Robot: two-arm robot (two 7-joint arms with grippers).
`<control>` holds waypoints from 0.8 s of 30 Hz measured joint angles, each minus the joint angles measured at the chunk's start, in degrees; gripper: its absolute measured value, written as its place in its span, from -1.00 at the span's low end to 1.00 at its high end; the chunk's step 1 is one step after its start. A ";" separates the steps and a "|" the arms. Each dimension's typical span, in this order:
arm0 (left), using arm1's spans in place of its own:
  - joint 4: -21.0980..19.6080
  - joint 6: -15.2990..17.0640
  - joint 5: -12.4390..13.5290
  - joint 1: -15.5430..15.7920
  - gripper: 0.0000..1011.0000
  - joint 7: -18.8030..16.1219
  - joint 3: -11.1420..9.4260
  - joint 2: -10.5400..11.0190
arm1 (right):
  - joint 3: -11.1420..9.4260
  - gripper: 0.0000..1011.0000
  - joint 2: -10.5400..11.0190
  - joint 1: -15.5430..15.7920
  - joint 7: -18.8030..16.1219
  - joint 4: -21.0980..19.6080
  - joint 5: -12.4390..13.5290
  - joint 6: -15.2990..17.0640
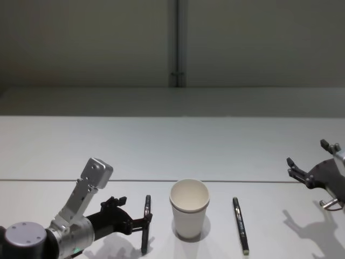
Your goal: Place the pen into the pen holder.
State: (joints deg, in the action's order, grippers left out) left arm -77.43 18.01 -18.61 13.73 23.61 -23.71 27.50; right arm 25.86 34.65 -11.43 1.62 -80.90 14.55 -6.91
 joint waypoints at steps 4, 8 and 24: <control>0.93 1.10 0.30 0.55 0.98 0.39 -0.32 -0.46 | 0.00 0.98 0.00 0.00 0.00 0.00 0.00 0.00; 1.94 2.08 0.57 1.15 0.98 0.66 -0.66 -1.01 | 0.00 0.98 0.00 0.00 0.00 0.00 0.00 0.00; 6.69 6.85 1.86 5.01 0.98 1.87 -2.73 -3.52 | 0.00 0.98 0.00 0.00 0.00 0.00 0.00 0.00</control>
State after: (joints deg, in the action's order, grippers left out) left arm -70.73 24.86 -16.75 18.74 25.48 -26.44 23.98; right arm 25.86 34.65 -11.43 1.62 -80.90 14.55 -6.91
